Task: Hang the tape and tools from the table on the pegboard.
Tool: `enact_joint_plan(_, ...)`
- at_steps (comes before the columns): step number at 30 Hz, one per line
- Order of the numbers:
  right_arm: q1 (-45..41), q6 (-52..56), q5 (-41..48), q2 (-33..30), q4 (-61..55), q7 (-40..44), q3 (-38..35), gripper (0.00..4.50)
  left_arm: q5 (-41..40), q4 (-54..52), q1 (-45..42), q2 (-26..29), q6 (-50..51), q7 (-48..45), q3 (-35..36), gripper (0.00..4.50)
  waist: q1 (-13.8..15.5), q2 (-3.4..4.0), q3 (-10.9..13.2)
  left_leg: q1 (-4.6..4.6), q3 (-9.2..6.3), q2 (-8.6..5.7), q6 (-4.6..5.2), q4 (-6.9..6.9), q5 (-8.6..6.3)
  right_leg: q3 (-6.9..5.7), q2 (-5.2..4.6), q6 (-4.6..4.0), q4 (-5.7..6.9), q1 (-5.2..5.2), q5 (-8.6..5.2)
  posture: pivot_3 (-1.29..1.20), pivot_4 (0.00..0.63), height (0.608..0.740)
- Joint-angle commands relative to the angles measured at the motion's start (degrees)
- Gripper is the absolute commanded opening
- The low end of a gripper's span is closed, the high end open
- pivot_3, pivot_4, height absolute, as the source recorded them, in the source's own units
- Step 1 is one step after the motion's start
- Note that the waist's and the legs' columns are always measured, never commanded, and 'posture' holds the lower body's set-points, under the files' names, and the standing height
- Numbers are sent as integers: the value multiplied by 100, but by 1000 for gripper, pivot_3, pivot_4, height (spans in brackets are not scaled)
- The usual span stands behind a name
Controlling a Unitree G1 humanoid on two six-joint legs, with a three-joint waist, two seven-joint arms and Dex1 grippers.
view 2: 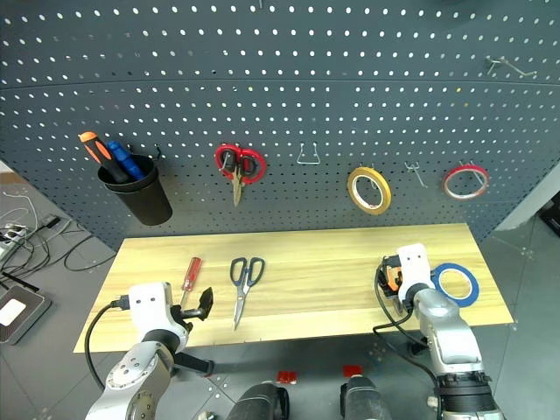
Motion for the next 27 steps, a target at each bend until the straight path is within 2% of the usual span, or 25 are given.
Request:
enact_joint_plan(1,-80,-130,-43,-40,-36,52,12,4468,38,-280,70,31,-121,25,57,4500,17,0,0,0,0,0,0,0,0,0,0,0,0,0,0,-39,173,740)
enact_joint_plan(27,323,205,-24,-176,-498,-204,-174,4468,-2,13,-359,134,-114,-227,-45,4500,43,0,0,1,0,0,0,2,0,0,12,0,4,-1,0,-107,188,740)
